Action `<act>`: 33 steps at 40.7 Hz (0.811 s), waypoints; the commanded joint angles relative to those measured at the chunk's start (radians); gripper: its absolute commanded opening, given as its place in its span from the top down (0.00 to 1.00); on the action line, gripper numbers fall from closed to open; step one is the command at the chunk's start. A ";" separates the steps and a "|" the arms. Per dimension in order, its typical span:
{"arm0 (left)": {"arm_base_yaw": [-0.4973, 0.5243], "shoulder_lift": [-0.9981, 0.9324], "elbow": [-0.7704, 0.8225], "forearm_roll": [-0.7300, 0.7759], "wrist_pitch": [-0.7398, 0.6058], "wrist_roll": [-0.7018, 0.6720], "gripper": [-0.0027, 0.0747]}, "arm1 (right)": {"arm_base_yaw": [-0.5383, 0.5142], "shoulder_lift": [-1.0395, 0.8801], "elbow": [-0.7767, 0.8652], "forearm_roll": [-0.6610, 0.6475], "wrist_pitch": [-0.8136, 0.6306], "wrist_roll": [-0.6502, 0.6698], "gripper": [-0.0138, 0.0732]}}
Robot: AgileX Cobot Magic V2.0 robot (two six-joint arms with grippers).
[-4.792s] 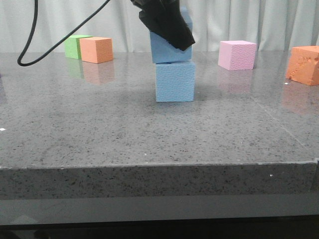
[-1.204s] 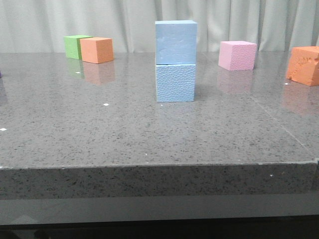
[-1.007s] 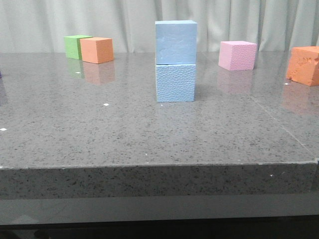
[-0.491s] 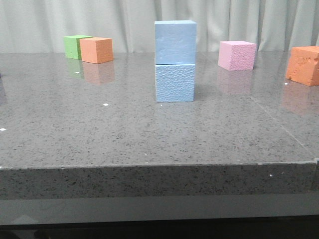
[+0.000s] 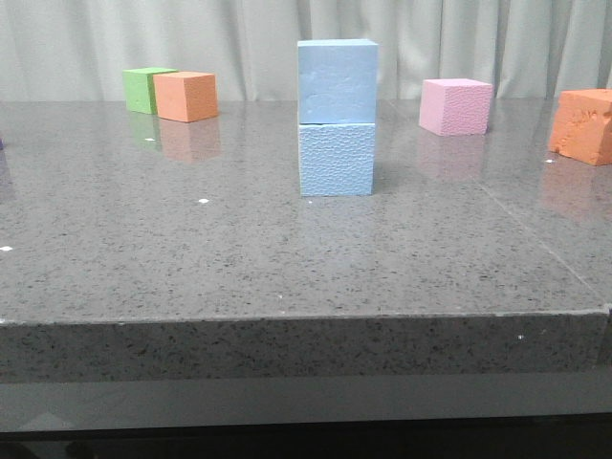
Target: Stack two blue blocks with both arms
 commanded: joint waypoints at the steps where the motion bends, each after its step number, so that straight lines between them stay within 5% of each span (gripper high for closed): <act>1: 0.009 -0.044 0.050 -0.005 -0.134 -0.008 0.99 | -0.004 -0.005 -0.025 -0.020 -0.054 -0.009 0.92; 27: 0.009 -0.093 0.165 -0.019 -0.224 -0.011 0.99 | -0.004 -0.005 -0.025 -0.020 -0.052 -0.009 0.92; 33: 0.009 -0.093 0.196 0.067 -0.265 -0.128 0.99 | -0.004 -0.005 -0.025 -0.020 -0.052 -0.009 0.92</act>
